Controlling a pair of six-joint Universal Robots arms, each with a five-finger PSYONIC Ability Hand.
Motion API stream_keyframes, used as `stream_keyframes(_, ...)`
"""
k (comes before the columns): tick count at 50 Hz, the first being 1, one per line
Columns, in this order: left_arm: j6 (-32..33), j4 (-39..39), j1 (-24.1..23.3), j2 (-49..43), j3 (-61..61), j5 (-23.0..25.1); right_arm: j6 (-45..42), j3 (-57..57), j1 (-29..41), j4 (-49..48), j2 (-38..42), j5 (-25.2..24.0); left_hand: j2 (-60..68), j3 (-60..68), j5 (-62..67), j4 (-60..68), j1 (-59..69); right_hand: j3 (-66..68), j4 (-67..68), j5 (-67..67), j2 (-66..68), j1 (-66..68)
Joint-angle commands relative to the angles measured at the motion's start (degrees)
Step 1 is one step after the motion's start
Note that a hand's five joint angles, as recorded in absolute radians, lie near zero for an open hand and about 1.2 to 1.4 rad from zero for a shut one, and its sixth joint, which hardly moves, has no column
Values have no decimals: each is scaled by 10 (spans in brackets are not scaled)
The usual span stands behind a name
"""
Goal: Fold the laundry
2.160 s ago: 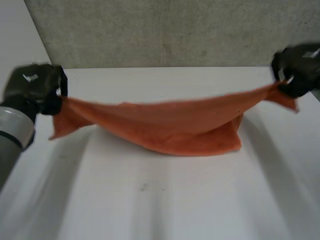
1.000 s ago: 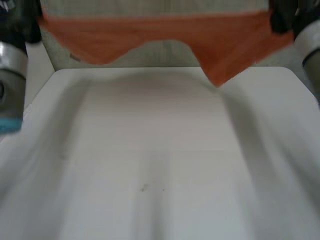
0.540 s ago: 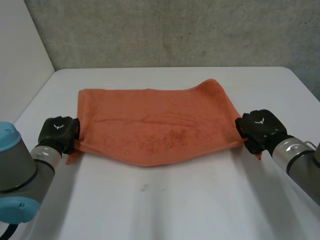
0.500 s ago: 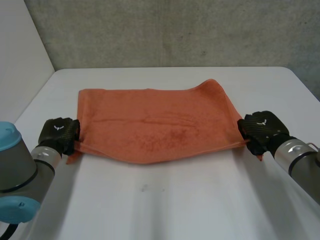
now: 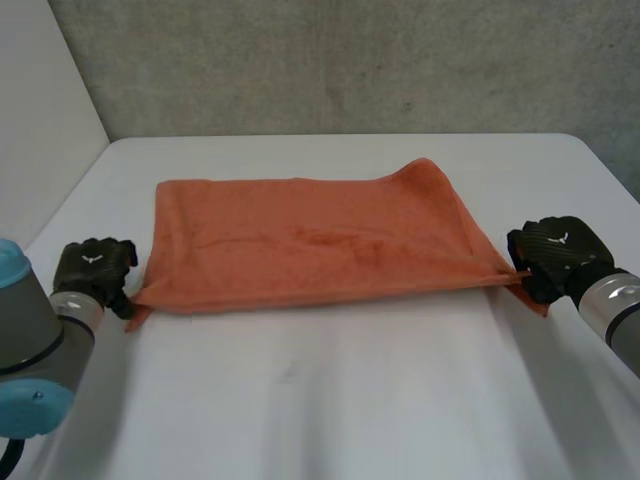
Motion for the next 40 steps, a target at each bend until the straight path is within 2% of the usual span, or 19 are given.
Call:
stream_keyframes(1,-4,-21,9,8,-1,-7,0,1,-3,1,2,0,117,116,117,118,114,120,116,130,122,237)
stream_keyframes(3,-4,-27,9,8,1,-4,0,2,-3,0,2,0,199,198,199,200,196,120,116,130,122,237)
stream_keyframes(16,-3,-53,6,7,-3,5,1,2,-3,1,5,0,290,289,290,291,287,120,116,130,122,237)
stream_keyframes(17,-4,-62,6,7,-2,15,1,2,-3,1,5,0,359,357,359,359,355,120,116,130,122,237)
stream_keyframes(18,-4,-62,6,7,-2,15,1,2,-3,1,5,-1,359,358,360,360,356,120,116,130,122,237)
stream_keyframes(19,-5,-67,6,9,-2,23,1,2,-3,1,5,-1,492,491,493,493,489,120,116,130,122,237)
stream_keyframes(24,-8,-70,10,22,-2,21,-2,-8,-3,16,4,3,494,492,494,494,490,120,116,130,122,237)
stream_keyframes(28,-8,-71,16,68,-10,22,-5,-17,-4,45,-2,2,494,492,494,494,490,120,116,130,122,237)
stream_keyframes(30,-8,-74,21,134,-19,22,-5,-26,-6,74,-9,2,494,492,494,494,490,120,116,130,122,237)
stream_keyframes(31,-8,-74,21,135,-19,22,-5,-39,-8,111,-23,2,494,492,494,494,490,120,116,130,122,237)
stream_keyframes(32,-8,-78,21,172,-22,22,-5,-55,-11,152,-49,-1,494,492,494,494,490,120,116,130,122,237)
stream_keyframes(35,-8,-102,23,253,-23,23,-5,-70,-14,194,-76,-4,494,492,494,494,490,120,116,130,122,237)
stream_keyframes(36,-8,-102,23,253,-23,23,-7,-84,-17,228,-103,-6,494,492,494,494,490,120,116,130,122,237)
stream_keyframes(38,-6,-135,25,331,-18,26,-7,-102,-20,255,-128,-7,494,492,494,494,490,120,116,130,122,237)
stream_keyframes(40,-5,-147,26,359,-13,27,-4,-148,-24,295,-181,-16,494,492,494,494,490,120,116,130,122,237)
